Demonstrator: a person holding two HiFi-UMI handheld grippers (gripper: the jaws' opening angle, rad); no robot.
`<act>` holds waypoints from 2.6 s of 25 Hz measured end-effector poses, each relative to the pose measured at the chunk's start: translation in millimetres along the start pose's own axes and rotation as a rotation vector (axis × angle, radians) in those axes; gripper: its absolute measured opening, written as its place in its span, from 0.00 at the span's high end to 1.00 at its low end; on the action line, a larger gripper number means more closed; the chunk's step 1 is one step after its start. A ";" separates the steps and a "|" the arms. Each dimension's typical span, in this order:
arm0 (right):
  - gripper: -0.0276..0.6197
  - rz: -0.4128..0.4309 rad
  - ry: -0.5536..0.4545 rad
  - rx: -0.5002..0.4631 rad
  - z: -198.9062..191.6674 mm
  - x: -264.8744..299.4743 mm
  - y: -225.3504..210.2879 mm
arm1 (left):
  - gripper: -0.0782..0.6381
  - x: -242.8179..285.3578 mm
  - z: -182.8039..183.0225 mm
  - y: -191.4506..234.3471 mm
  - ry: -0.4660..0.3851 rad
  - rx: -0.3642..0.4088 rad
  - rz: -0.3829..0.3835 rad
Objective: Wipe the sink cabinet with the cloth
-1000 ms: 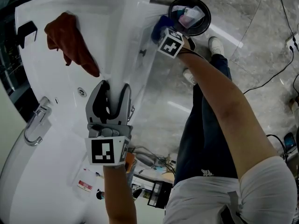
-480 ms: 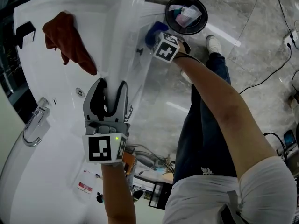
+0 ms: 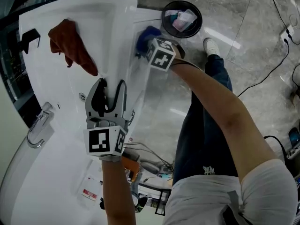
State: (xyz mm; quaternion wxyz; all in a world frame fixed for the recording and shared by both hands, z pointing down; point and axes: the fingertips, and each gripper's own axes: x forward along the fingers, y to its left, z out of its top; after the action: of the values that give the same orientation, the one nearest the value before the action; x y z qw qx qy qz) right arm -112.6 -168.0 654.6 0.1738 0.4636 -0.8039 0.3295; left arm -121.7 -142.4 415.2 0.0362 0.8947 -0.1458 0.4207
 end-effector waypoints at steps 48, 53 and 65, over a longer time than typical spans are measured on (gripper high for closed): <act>0.85 -0.106 -0.119 0.130 19.1 -6.9 53.9 | 0.58 1.7 2.6 0.8 -0.003 0.004 0.003; 0.85 -0.096 -0.105 0.116 17.6 -4.3 52.1 | 0.58 2.0 1.4 1.8 -0.001 0.008 0.004; 0.85 -0.195 -0.159 0.164 25.6 -18.5 32.1 | 0.58 1.7 2.8 1.0 -0.002 0.011 0.005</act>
State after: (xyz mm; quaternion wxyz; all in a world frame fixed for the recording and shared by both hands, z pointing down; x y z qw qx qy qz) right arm -130.1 -162.7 613.5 0.1025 0.5769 -0.7365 0.3380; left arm -118.9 -144.2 414.6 0.0301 0.8950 -0.1456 0.4205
